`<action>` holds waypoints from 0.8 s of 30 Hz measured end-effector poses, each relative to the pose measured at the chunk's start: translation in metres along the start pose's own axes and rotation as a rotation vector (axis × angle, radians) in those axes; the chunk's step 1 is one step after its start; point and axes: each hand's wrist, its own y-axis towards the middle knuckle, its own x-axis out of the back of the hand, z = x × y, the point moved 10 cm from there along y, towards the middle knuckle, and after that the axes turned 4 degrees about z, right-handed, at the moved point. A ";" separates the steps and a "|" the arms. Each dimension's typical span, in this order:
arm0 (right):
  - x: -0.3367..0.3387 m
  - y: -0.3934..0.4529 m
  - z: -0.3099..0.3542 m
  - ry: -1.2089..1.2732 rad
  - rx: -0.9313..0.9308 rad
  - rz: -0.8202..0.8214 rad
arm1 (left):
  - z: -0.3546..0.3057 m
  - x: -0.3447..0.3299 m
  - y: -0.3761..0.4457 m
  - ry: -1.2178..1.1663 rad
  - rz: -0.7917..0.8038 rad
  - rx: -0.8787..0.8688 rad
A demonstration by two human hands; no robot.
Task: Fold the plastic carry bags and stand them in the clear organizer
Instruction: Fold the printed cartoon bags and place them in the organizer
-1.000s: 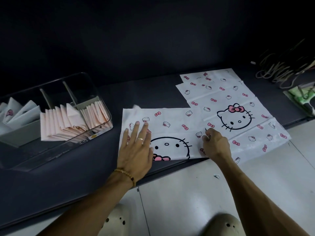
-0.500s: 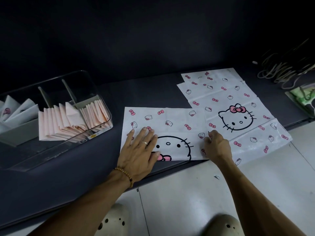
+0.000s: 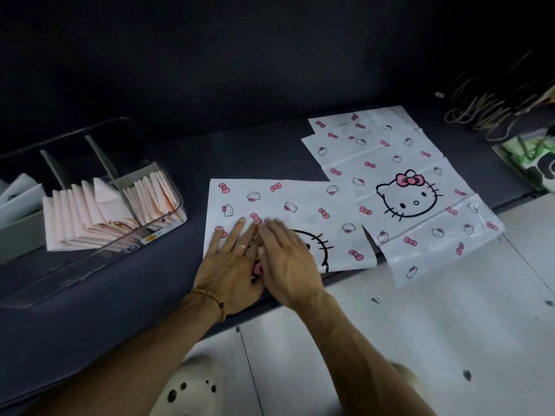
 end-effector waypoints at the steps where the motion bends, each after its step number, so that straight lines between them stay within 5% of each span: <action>1: -0.013 0.000 0.003 0.019 0.014 0.071 | -0.001 0.000 0.000 0.000 0.004 -0.011; 7: -0.007 -0.027 -0.071 -0.325 0.065 0.218 | 0.002 0.000 -0.002 0.012 0.009 -0.020; 12: 0.026 -0.051 -0.134 -0.298 -0.028 0.287 | 0.001 0.000 -0.002 -0.026 0.013 -0.036; 24: 0.038 -0.040 -0.053 -0.345 0.221 0.016 | 0.002 0.001 -0.001 -0.026 -0.022 -0.032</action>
